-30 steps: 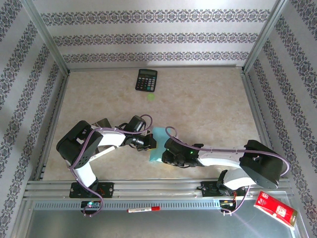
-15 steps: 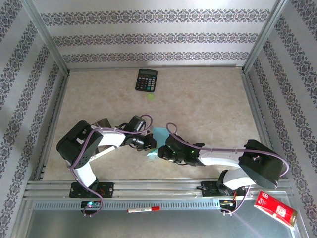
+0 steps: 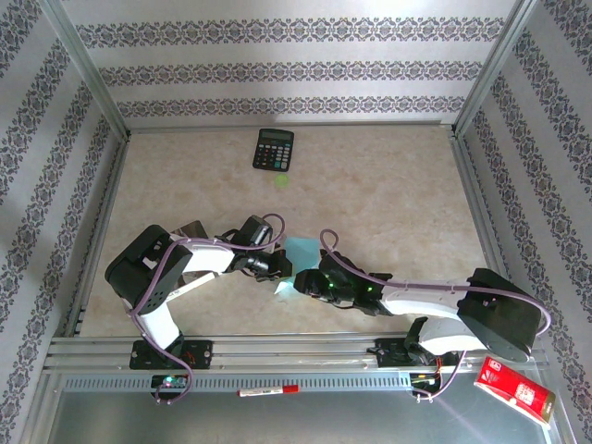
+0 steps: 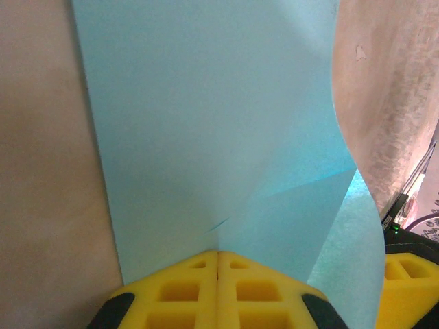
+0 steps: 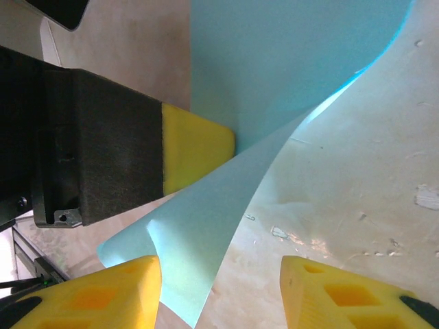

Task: Fold a paper plane with a square sheet of paper (pick it up from the middle)
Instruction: Turn over the paper at the center of the table.

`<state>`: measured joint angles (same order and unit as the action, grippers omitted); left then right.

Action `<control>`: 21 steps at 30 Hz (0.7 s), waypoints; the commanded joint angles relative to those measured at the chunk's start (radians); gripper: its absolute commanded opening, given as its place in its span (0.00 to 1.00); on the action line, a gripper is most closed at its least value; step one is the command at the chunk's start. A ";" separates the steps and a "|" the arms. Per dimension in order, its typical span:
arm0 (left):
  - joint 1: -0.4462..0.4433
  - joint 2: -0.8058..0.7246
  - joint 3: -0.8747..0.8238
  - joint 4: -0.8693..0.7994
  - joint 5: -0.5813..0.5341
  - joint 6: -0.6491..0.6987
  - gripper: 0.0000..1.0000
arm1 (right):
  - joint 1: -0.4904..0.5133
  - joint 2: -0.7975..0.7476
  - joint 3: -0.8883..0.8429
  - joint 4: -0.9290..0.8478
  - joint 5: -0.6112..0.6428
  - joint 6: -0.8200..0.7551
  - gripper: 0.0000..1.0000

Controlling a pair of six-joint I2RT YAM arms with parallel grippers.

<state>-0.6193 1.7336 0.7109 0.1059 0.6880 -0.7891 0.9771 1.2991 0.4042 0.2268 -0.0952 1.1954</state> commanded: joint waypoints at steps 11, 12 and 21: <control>0.002 0.032 -0.035 -0.111 -0.048 0.021 0.00 | -0.015 -0.054 -0.054 0.092 0.011 0.064 0.48; 0.003 0.032 -0.035 -0.112 -0.046 0.020 0.00 | -0.016 -0.051 -0.083 0.097 0.010 0.065 0.48; 0.002 0.029 -0.028 -0.124 -0.047 0.023 0.00 | -0.055 -0.024 -0.086 0.097 0.026 0.103 0.35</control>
<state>-0.6193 1.7336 0.7109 0.1055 0.6876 -0.7891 0.9363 1.2625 0.3267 0.3058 -0.0933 1.2816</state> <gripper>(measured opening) 0.044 0.356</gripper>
